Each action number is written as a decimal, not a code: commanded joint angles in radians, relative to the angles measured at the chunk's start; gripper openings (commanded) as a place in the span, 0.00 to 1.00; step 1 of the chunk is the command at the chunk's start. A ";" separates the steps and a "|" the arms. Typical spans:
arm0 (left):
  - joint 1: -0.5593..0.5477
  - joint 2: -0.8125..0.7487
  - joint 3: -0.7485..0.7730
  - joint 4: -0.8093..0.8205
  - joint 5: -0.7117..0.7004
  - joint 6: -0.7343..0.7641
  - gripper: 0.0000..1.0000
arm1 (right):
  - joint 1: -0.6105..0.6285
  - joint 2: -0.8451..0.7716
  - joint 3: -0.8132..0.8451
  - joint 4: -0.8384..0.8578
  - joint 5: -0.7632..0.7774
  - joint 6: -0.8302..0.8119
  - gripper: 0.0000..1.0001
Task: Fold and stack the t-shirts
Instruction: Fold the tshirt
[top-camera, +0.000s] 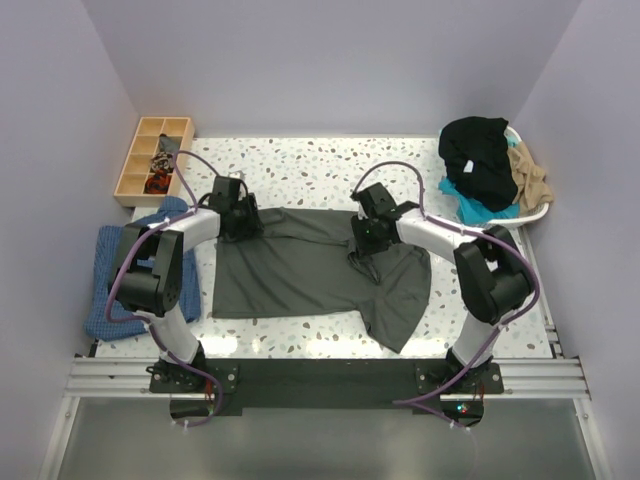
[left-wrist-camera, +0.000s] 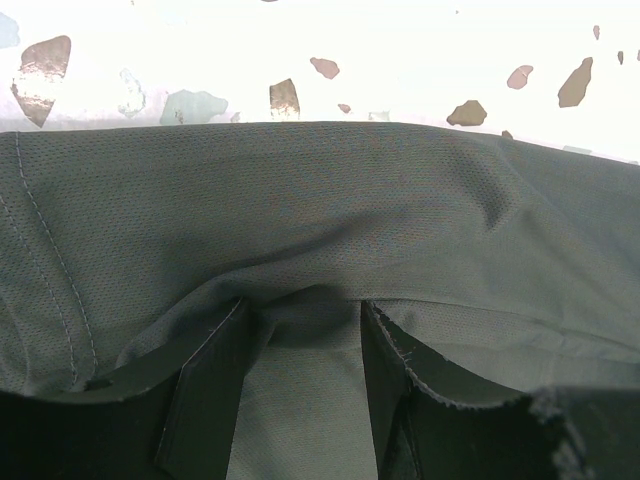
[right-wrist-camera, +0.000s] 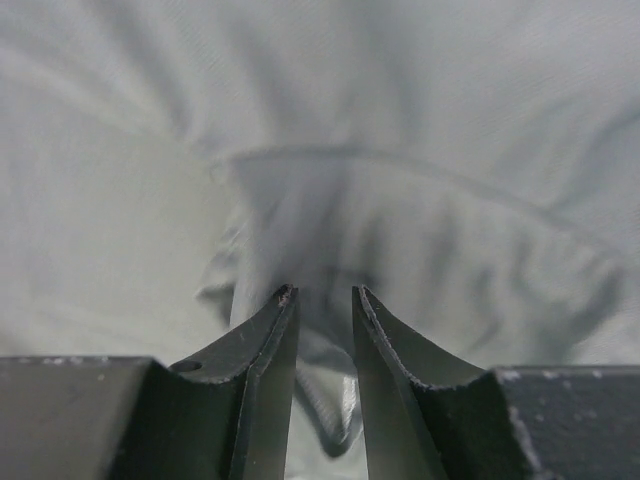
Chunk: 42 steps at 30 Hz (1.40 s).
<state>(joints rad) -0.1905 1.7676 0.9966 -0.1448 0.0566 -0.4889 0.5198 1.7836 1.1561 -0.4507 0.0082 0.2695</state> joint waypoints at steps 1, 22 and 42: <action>0.000 -0.011 0.034 0.011 -0.003 0.015 0.52 | 0.045 -0.066 -0.018 -0.017 -0.103 0.000 0.33; 0.020 -0.165 0.014 -0.052 -0.264 0.010 0.57 | 0.083 -0.148 0.096 -0.098 0.062 -0.059 0.41; 0.046 0.076 0.082 0.010 -0.170 0.041 0.56 | -0.109 0.026 0.125 -0.031 -0.005 -0.032 0.40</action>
<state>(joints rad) -0.1638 1.7878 1.0237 -0.1650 -0.1234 -0.4778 0.4019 1.7794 1.2518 -0.4950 0.0341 0.2279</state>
